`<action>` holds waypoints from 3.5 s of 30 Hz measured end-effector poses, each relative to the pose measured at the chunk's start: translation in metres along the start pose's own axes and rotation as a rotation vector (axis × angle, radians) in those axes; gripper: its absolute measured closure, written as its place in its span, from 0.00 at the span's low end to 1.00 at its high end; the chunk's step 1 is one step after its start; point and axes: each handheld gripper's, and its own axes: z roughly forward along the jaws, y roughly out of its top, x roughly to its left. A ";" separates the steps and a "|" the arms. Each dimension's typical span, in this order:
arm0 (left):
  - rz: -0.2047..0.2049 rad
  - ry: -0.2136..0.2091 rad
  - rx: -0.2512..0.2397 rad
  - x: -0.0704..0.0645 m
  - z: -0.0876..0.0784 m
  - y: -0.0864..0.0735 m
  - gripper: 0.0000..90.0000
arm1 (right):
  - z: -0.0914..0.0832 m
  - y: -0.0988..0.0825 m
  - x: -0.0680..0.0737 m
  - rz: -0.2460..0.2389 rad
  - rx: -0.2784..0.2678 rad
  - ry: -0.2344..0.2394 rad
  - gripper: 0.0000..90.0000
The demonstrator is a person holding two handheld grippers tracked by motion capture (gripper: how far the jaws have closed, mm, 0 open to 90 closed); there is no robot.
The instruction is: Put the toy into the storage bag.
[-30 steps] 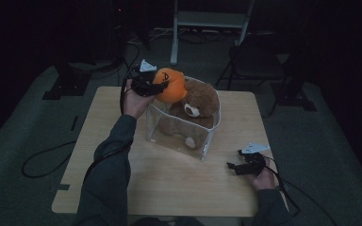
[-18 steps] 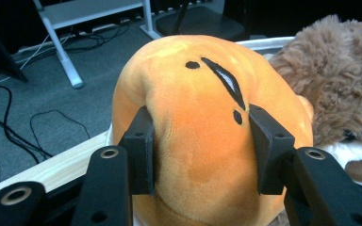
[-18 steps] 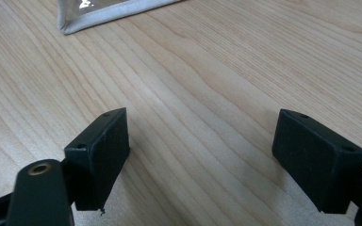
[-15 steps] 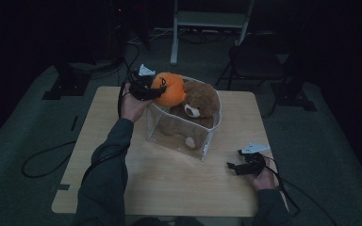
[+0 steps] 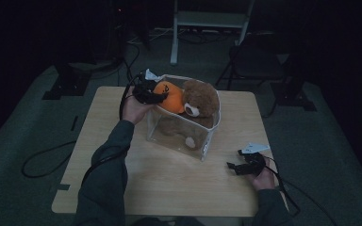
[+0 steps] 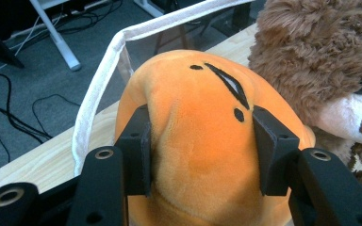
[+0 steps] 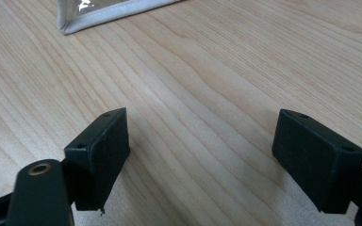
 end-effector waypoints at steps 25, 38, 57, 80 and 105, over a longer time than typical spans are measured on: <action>-0.062 -0.014 0.020 0.004 0.006 -0.002 0.41 | 0.000 0.000 0.000 0.001 0.000 -0.001 0.21; -0.083 -0.004 -0.059 0.005 -0.005 0.001 0.34 | 0.000 0.000 0.000 0.001 0.000 -0.001 0.21; -0.048 0.017 -0.046 0.007 -0.007 -0.008 0.75 | 0.000 0.000 0.000 0.002 0.000 -0.001 0.21; -0.117 -0.004 -0.168 0.018 -0.050 -0.033 0.63 | 0.000 0.000 0.000 0.003 -0.001 -0.003 0.21; -0.197 0.034 -0.172 0.018 -0.064 -0.118 0.58 | 0.000 0.000 0.001 0.004 -0.001 -0.003 0.21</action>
